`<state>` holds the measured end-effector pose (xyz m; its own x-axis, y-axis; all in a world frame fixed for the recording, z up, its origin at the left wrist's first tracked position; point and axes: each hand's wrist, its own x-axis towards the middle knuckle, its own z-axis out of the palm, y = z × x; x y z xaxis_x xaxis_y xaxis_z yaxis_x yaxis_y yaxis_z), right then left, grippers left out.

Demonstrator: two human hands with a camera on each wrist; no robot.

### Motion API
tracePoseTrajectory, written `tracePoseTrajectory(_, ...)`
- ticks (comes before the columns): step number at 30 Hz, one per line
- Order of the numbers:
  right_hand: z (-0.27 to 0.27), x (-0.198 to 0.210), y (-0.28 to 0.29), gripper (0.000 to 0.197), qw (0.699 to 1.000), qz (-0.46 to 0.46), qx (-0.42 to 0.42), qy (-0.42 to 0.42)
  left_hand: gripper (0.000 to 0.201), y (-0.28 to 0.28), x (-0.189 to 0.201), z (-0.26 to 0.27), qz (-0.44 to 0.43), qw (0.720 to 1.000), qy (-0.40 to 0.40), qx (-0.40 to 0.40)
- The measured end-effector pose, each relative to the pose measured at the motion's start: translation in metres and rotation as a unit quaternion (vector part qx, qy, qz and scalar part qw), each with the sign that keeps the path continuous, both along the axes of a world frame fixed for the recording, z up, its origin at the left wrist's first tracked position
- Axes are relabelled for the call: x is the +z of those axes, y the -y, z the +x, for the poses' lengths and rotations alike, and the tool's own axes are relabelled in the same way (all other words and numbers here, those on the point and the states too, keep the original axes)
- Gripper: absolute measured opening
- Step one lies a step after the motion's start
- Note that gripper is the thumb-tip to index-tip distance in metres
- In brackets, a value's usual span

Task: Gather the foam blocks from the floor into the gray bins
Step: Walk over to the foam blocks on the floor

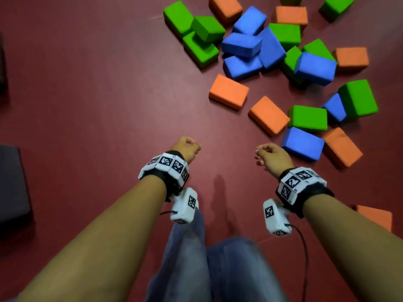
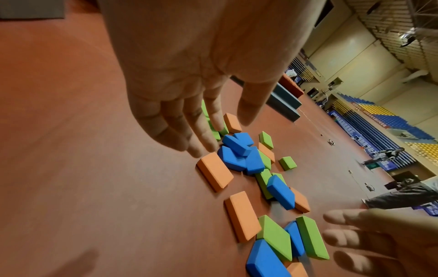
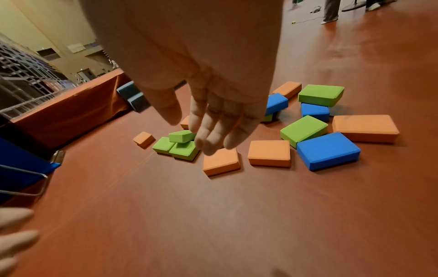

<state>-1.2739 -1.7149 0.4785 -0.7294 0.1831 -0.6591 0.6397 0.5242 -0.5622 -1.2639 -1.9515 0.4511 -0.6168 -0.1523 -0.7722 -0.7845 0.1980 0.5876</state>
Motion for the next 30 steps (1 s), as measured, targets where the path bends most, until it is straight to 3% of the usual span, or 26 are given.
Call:
tracePoseTrajectory(9, -0.123, -0.03, -0.069, 0.007, 1.0, 0.022, -0.009, 0.018, 0.016, -0.067, -0.028, -0.141, -0.003, 1.0, 0.002, 0.01)
tracePoseTrajectory(19, -0.296, -0.125, -0.2, 0.015, 0.992, 0.05, 0.038, 0.112, 0.012, -0.173, -0.082, -0.321, -0.046, 0.996, 0.055, -0.049)
tracePoseTrajectory(22, -0.339, -0.146, -0.216, 0.007, 0.989, 0.074, 0.046, 0.123, 0.016, -0.188, -0.11, -0.366, -0.065, 0.994, 0.052, -0.076)
tracePoseTrajectory(25, -0.37, -0.179, -0.219, 0.023, 0.984, 0.09, 0.074, 0.137, 0.014, -0.197, -0.144, -0.401, -0.096, 0.984, 0.052, -0.141)
tracePoseTrajectory(30, -0.402, -0.262, -0.209, 0.033, 0.975, 0.099, 0.117, 0.164, 0.032, -0.188, -0.23, -0.449, -0.211, 0.94, 0.066, -0.261)
